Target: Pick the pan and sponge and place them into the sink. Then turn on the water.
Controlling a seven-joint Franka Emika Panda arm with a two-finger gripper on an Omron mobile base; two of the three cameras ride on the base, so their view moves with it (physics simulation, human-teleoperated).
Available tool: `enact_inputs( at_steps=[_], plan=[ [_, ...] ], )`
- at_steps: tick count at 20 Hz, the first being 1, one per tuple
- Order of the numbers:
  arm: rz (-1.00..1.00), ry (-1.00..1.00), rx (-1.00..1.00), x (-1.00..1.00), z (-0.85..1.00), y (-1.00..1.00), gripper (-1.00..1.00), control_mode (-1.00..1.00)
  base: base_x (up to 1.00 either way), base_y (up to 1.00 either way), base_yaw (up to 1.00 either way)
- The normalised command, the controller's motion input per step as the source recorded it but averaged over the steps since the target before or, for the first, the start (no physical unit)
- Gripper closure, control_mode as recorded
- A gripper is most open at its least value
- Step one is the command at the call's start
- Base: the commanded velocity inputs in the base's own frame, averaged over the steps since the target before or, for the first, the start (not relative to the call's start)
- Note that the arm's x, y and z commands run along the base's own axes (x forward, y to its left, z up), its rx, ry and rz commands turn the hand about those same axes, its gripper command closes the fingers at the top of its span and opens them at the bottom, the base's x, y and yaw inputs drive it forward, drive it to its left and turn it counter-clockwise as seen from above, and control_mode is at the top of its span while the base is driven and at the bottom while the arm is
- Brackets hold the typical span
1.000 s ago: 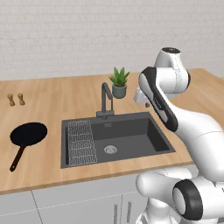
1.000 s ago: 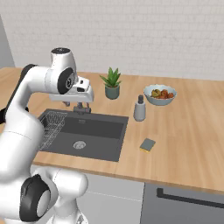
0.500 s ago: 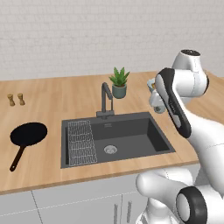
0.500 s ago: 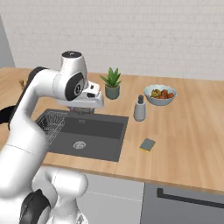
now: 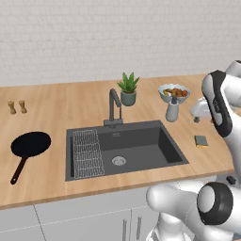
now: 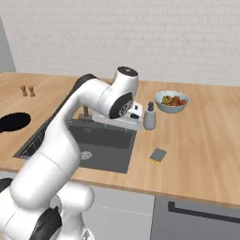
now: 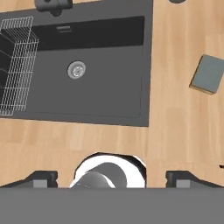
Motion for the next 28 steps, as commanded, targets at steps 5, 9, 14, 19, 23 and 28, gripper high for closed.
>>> enact_inputs(
  at_steps=[5,9,14,19,23,28],
  plan=[
    [-0.04,0.22,0.0,0.17,-0.04,-0.57,-1.0,-1.0,0.0,0.0,0.0],
    [-0.11,0.25,-0.16,0.14,-0.35,-0.27,-1.0,-1.0,0.0,0.0,0.0],
    [-0.07,0.1,-0.14,0.32,-0.68,-0.37,-1.0,-1.0,0.0,0.0,0.0],
    [-0.01,0.07,-0.03,0.43,-0.58,-0.07,-1.0,-1.0,0.0,0.0,0.0],
    [0.0,0.05,0.0,0.4,-0.47,-0.11,-1.0,-1.0,0.0,0.0,0.0],
    [0.0,0.0,0.0,0.28,-0.43,-0.29,-1.0,-1.0,0.0,0.0,0.0]
  ],
)
